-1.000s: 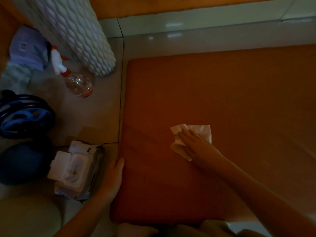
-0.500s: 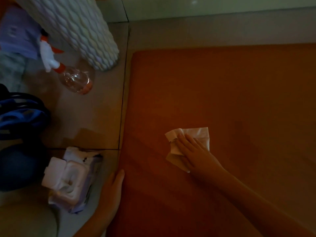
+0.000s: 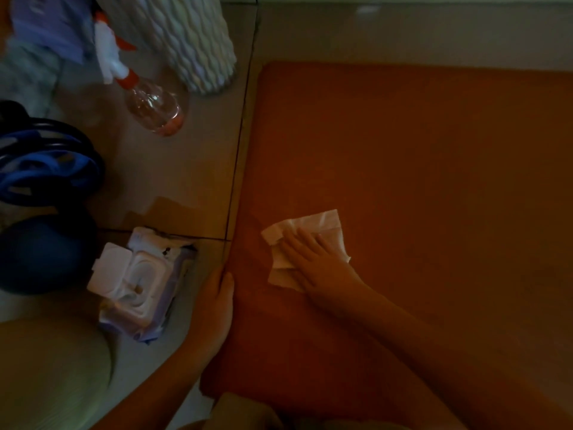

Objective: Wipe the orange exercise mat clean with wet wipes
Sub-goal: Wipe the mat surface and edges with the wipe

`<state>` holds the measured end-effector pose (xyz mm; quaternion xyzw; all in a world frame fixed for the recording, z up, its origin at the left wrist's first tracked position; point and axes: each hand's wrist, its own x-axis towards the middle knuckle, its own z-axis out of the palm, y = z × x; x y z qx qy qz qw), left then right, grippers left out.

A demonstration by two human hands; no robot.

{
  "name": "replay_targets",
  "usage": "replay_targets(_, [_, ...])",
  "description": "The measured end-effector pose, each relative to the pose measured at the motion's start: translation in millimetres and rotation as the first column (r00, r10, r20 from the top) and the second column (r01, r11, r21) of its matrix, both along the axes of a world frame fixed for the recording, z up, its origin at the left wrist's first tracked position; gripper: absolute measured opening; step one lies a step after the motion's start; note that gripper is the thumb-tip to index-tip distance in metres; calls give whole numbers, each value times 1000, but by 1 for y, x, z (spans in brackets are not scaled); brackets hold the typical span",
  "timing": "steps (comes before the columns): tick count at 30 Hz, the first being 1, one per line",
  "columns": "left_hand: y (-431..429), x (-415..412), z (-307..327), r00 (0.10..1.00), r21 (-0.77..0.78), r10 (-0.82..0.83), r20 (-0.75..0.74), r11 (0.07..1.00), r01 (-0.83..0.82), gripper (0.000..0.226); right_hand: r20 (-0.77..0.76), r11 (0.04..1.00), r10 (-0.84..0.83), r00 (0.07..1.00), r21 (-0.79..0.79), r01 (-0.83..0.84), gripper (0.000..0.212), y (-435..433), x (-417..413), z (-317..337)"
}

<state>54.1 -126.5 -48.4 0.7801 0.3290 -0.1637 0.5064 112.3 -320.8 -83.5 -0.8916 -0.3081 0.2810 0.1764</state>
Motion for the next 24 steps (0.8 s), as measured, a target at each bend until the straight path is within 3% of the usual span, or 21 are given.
replay_targets(6, [4,-2,1,997,-5,-78,19,997,78,39,-6,997,48,999,-59,-48,63,-30,-18,20])
replay_targets(10, [6,1,-7,994,20,-95,-56,995,96,26,28,988,-100,995,-119,102,66,-25,13,6])
replay_targets(13, [10,8,-17,991,80,-128,-28,988,129,22,94,969,-180,979,-154,193,61,11,35,-2])
replay_targets(16, [11,23,-24,960,249,-269,81,938,242,27,63,997,44,997,-70,-40,61,33,16,4])
replay_targets(19, [9,31,-29,928,322,-369,48,885,335,44,50,979,204,978,-30,-203,63,12,8,4])
replay_targets(24, [9,28,-28,926,294,-376,25,888,353,48,187,981,-22,982,-185,57,63,11,70,-13])
